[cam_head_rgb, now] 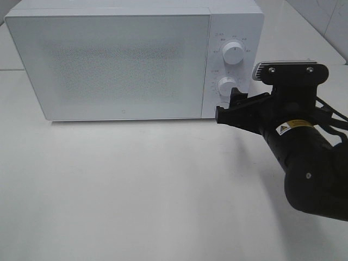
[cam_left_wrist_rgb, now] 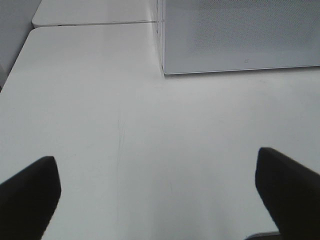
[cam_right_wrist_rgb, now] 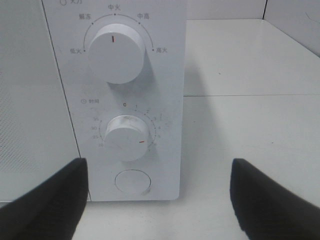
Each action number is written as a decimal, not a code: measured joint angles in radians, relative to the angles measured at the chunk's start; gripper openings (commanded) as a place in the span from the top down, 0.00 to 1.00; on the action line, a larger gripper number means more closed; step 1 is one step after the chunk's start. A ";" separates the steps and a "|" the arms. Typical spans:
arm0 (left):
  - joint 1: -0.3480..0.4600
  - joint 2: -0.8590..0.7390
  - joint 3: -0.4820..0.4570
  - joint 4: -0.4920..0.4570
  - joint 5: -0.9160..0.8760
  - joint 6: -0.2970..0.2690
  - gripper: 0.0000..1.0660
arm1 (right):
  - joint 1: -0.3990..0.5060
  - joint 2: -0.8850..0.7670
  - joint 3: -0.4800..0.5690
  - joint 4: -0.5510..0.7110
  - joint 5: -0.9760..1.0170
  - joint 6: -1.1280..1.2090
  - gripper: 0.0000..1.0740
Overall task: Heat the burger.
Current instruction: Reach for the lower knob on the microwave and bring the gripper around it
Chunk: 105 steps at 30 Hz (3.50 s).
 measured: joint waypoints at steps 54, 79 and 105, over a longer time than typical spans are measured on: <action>0.000 0.000 0.000 0.000 0.000 0.000 0.08 | -0.112 0.340 -0.342 -0.106 0.005 -0.013 0.31; 0.000 0.000 0.000 0.000 0.000 0.000 0.08 | -0.112 0.340 -0.344 -0.089 0.024 -0.012 0.96; 0.000 0.000 0.000 0.000 0.000 0.000 0.08 | -0.135 0.300 -0.322 -0.211 0.080 0.728 0.96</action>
